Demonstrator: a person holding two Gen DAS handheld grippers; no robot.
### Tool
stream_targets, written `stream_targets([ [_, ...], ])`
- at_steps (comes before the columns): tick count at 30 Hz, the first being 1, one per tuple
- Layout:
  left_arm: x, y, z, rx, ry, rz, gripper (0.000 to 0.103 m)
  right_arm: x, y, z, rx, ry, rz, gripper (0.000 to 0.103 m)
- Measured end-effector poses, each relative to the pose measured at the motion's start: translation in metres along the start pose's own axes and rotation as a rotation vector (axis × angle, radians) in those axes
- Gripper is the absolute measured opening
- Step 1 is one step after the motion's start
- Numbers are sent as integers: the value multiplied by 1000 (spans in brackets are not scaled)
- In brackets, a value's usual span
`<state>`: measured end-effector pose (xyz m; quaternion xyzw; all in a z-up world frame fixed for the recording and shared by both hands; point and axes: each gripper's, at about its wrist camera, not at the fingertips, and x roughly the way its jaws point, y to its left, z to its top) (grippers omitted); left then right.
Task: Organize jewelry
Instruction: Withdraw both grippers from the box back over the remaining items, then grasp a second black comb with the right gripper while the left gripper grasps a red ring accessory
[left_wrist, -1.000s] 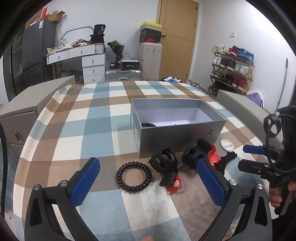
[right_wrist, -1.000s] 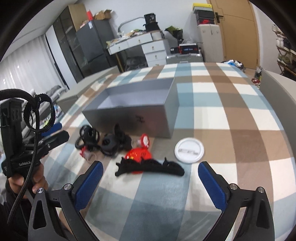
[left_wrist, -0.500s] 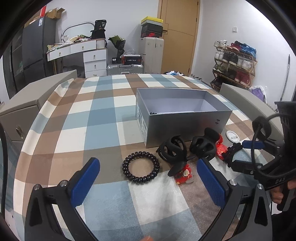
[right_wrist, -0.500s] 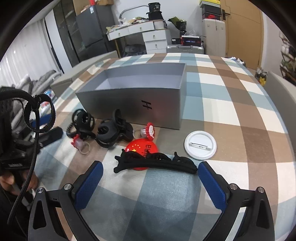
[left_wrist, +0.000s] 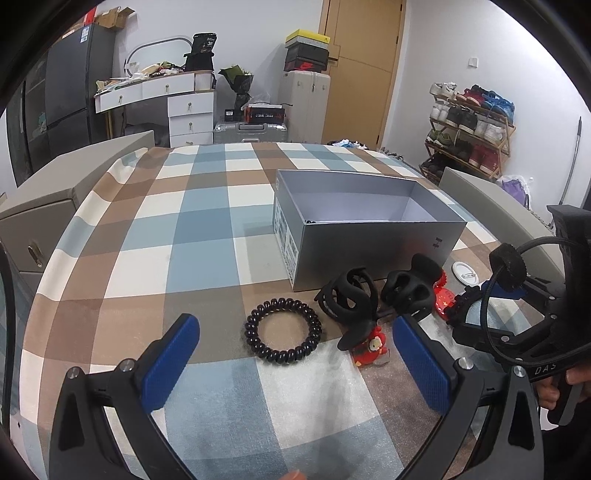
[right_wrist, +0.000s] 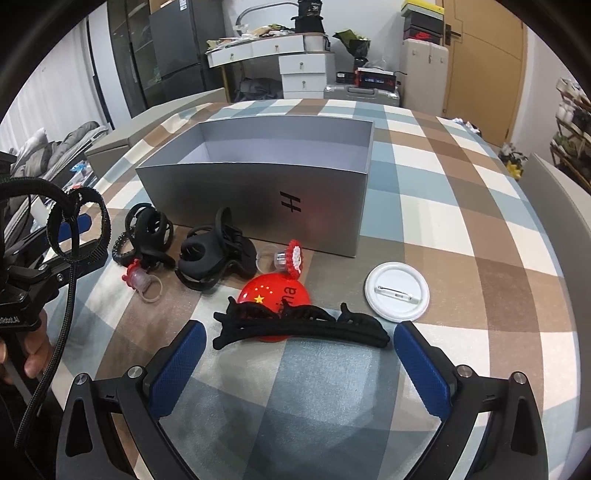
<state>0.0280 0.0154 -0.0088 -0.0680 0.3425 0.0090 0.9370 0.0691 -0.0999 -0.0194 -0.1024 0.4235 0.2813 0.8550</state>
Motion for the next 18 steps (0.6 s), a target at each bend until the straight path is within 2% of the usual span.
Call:
stream_targets([
  [18, 2, 1, 0, 8, 14, -12, 102, 2, -1, 0, -2, 3, 2, 100],
])
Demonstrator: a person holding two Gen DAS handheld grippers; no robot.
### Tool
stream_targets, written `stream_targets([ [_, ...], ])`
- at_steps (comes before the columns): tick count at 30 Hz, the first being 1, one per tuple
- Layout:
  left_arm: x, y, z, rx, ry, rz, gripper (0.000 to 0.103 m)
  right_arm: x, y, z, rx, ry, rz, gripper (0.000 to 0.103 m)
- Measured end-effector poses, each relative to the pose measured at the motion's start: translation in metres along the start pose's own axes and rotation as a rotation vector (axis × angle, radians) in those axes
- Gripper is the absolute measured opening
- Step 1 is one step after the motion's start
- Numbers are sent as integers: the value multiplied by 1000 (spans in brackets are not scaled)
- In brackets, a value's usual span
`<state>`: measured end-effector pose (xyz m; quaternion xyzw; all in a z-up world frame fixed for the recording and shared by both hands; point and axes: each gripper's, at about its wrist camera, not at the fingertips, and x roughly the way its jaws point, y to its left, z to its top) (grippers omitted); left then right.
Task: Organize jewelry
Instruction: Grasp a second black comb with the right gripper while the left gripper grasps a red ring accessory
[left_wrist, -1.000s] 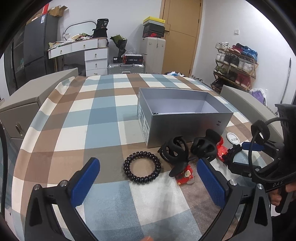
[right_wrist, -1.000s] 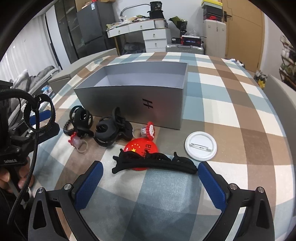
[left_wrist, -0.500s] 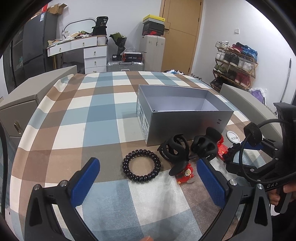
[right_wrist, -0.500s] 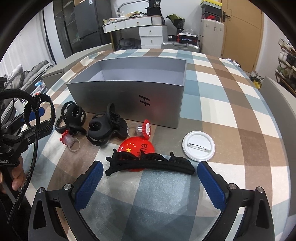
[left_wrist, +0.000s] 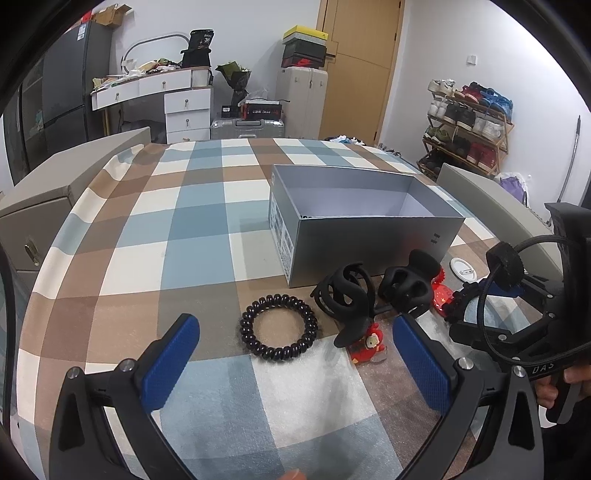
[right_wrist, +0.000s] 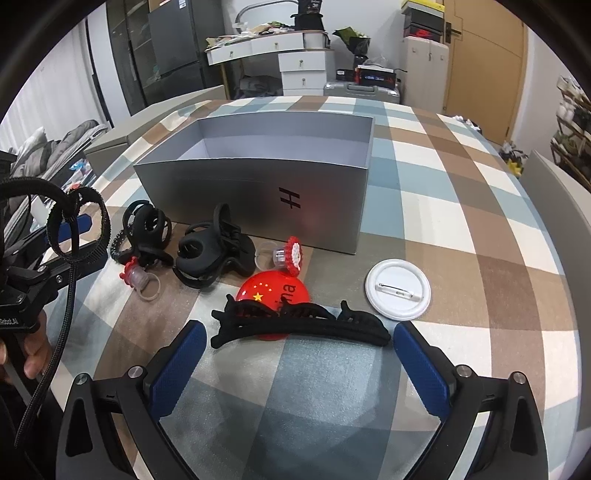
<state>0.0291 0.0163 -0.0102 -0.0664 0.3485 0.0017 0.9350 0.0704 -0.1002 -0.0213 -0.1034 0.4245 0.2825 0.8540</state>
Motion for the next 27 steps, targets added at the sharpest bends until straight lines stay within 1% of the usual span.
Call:
stream_targets([
  [7, -1, -8, -2, 45, 7, 6, 102, 0, 0, -1, -3, -2, -7, 98],
  [9, -1, -11, -3, 63, 11, 6, 102, -1, 2, -1, -9, -4, -12, 95],
  [14, -2, -19, -3, 106, 12, 15, 102, -5, 2, -3, -10, -20, -2, 95],
  [17, -1, -25, -4, 142, 36, 33, 102, -11, 0, -5, -1, -52, 26, 95],
  [21, -2, -33, -7, 179, 57, 25, 102, -17, -4, -7, 5, -69, 52, 95],
  [24, 0, -35, -6, 172, 93, -45, 102, -20, -4, -7, -3, -83, 56, 95],
  [25, -1, -34, -6, 156, 102, -90, 102, -22, -4, -7, -4, -86, 60, 95],
  [26, -3, -34, -6, 148, 98, -119, 101, -23, -4, -7, -4, -90, 66, 95],
  [27, -5, -34, -6, 146, 92, -138, 96, -24, -4, -7, -3, -93, 69, 95],
])
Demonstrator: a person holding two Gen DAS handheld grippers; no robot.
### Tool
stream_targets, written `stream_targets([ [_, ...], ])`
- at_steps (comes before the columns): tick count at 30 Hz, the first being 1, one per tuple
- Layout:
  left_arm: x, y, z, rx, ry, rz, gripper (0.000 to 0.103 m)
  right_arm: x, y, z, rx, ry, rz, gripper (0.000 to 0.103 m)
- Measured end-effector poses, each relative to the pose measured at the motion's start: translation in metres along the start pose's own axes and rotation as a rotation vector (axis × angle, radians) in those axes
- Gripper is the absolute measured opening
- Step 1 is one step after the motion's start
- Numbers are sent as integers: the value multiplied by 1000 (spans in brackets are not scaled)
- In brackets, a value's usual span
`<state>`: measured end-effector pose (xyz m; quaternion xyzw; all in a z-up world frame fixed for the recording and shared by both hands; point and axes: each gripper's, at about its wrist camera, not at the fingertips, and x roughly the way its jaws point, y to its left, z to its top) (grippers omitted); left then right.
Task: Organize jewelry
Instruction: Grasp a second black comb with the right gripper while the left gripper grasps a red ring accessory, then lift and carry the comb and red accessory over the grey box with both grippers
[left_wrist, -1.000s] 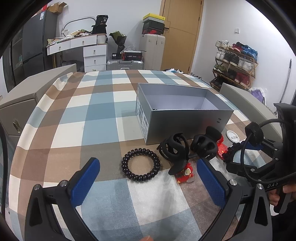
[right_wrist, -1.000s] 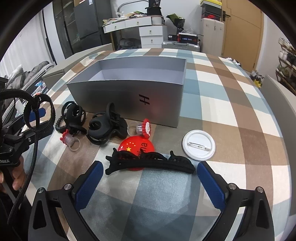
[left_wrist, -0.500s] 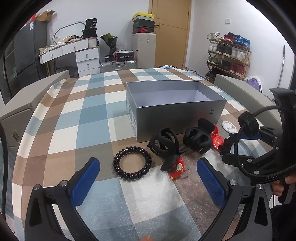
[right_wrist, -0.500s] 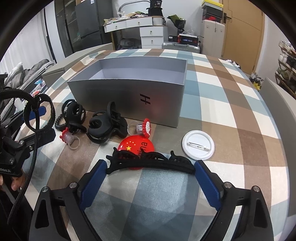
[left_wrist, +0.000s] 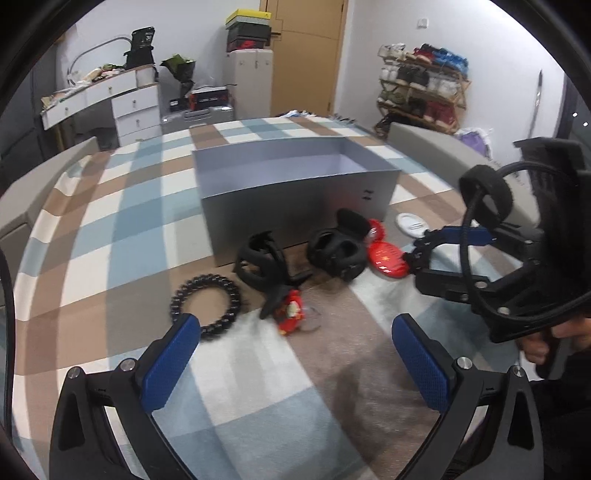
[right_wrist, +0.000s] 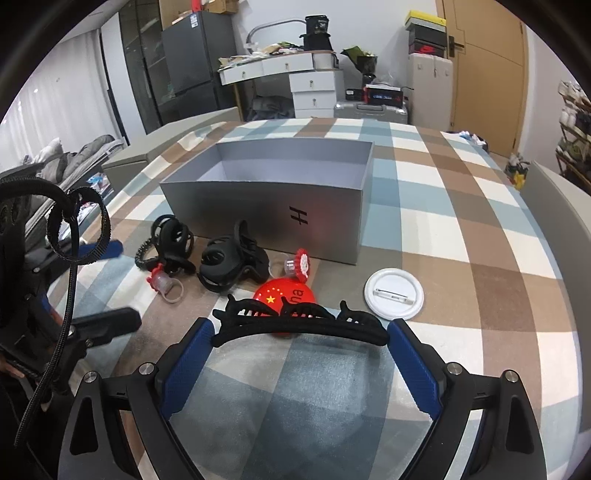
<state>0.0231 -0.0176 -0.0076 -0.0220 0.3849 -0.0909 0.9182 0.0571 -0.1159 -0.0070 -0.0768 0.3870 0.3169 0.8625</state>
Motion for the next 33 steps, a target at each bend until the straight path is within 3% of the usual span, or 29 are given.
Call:
stream_targets([
  [1, -1, -1, 0, 2, -3, -12, 93, -1, 0, 0, 1, -5, 2, 95],
  [3, 0, -2, 1, 2, 4, -26, 73, -3, 0, 1, -1, -10, 2, 95],
  [5, 2, -4, 0, 3, 18, -40, 61, -4, 0, 1, 2, -14, 2, 95],
  [13, 9, -6, 1, -2, 40, -51, 58, -4, 0, 2, 10, -20, 12, 95],
  [14, 10, -6, 2, -3, 45, -44, 55, -5, 0, 2, 9, -19, 12, 95],
  [18, 19, -7, 2, 8, 81, 3, 27, -5, 0, 1, 7, -20, 11, 95],
  [23, 20, -10, 0, 32, 79, 36, 24, -8, 0, 2, 8, -25, 11, 95],
  [33, 15, -7, 0, 33, 52, 21, 23, -8, -1, 2, 12, -28, 17, 95],
])
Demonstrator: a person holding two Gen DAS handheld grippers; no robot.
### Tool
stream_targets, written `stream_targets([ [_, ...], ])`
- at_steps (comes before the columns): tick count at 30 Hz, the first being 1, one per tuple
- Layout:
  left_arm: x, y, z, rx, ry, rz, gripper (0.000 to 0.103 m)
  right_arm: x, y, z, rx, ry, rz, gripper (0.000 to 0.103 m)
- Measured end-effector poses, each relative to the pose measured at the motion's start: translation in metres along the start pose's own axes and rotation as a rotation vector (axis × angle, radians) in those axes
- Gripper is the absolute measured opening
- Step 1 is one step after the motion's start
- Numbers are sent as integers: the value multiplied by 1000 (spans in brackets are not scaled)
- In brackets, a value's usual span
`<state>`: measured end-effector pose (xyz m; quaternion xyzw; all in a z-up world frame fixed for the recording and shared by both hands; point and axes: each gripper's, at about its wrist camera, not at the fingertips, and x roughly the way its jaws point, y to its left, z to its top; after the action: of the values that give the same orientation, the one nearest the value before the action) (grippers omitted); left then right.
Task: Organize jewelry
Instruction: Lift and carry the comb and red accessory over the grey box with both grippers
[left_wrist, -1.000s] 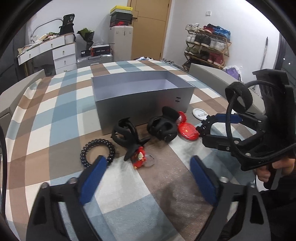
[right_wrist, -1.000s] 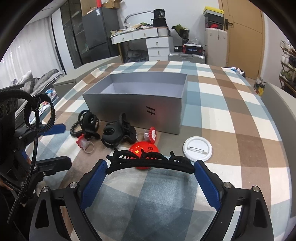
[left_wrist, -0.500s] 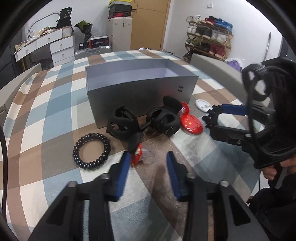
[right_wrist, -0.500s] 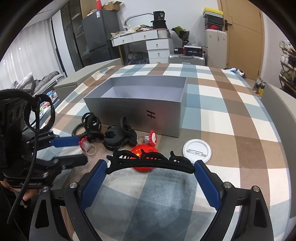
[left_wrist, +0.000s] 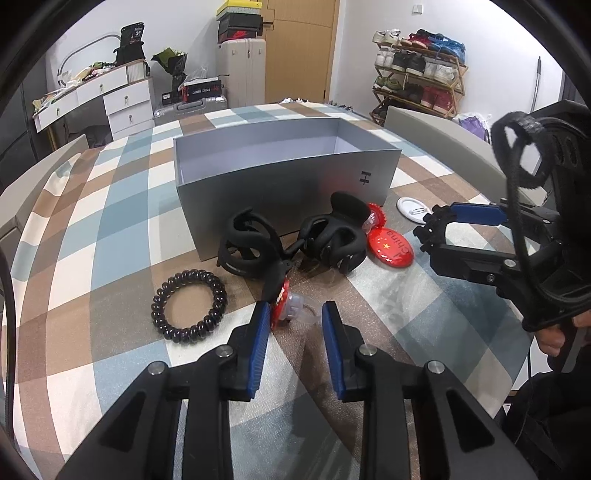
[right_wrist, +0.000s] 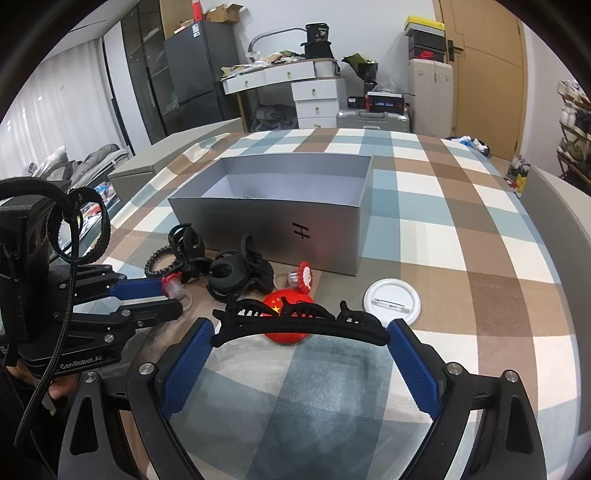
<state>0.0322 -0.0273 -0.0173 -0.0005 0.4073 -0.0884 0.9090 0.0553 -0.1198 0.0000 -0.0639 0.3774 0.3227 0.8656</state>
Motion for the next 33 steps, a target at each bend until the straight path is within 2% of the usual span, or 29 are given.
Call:
stream_targets([
  [10, -17, -5, -8, 11, -46, -24, 23, -7, -4, 1, 19, -28, 19, 95],
  [18, -28, -1, 1, -13, -118, -24, 23, -17, -7, 7, 38, -87, 67, 95],
  [26, -34, 10, 18, -60, -188, -9, 23, -33, -8, 26, 52, -159, 113, 95],
  [33, -33, 20, 34, -77, -232, 20, 23, -29, -5, 50, 71, -199, 137, 95],
])
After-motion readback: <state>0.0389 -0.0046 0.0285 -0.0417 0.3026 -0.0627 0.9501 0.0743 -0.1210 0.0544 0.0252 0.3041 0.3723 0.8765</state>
